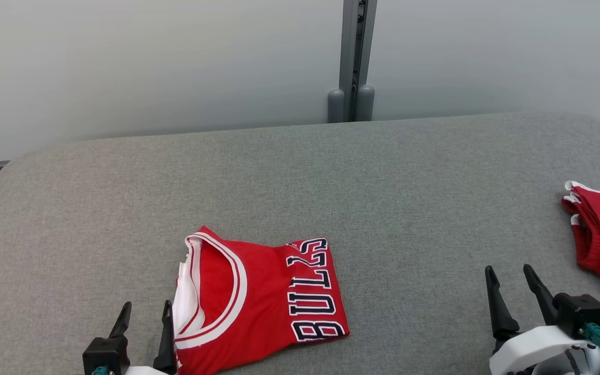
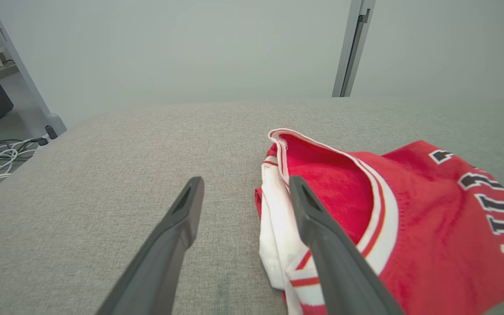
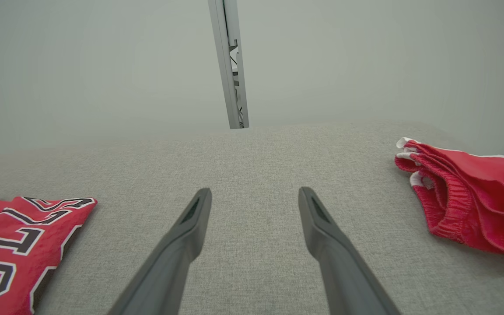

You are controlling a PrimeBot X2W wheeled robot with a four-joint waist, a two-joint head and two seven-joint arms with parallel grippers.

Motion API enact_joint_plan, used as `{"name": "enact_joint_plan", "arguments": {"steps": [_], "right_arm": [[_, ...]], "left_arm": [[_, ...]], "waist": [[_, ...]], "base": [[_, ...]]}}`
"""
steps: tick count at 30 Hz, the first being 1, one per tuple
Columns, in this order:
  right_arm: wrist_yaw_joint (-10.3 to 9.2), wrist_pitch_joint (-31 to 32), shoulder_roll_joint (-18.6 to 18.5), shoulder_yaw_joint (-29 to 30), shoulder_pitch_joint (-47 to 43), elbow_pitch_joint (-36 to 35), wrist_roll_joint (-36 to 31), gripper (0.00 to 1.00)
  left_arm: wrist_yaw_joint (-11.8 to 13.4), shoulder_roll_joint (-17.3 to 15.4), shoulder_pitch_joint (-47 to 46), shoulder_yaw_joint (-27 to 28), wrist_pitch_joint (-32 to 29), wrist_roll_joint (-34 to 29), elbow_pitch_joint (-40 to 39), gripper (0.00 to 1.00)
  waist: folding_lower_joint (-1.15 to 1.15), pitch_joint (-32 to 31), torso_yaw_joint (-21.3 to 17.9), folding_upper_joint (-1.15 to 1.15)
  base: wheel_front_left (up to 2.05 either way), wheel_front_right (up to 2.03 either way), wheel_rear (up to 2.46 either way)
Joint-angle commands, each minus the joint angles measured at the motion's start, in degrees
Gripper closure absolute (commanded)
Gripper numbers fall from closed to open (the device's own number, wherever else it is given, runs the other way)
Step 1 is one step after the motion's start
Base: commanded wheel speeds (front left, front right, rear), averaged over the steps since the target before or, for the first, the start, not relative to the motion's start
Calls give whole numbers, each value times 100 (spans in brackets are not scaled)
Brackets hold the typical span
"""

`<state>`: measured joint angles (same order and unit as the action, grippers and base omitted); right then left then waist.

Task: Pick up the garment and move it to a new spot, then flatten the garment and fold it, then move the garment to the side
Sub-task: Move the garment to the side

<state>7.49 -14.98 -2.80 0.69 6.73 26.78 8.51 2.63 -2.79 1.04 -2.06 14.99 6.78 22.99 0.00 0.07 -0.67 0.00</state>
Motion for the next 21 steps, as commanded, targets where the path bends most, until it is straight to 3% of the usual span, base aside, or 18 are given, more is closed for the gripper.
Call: {"name": "enact_joint_plan", "arguments": {"steps": [1, 13, 21], "right_arm": [[0, -25, -27, 0, -41, -29, 13, 0], [0, -25, -26, -64, -33, -22, 43, 0], [0, -25, -27, -813, 188, 146, 370, 0]], "left_arm": [[30, -25, 74, 29, 26, -27, -35, 0], [32, -25, 34, -60, 26, -22, -130, 0], [-27, -27, -133, -241, 26, 25, -156, 0]], "waist": [[0, -3, -26, 0], [0, 81, 48, 0], [0, 353, 349, 0]], "base": [[0, 0, 0], [0, 0, 0], [0, 0, 0]]}}
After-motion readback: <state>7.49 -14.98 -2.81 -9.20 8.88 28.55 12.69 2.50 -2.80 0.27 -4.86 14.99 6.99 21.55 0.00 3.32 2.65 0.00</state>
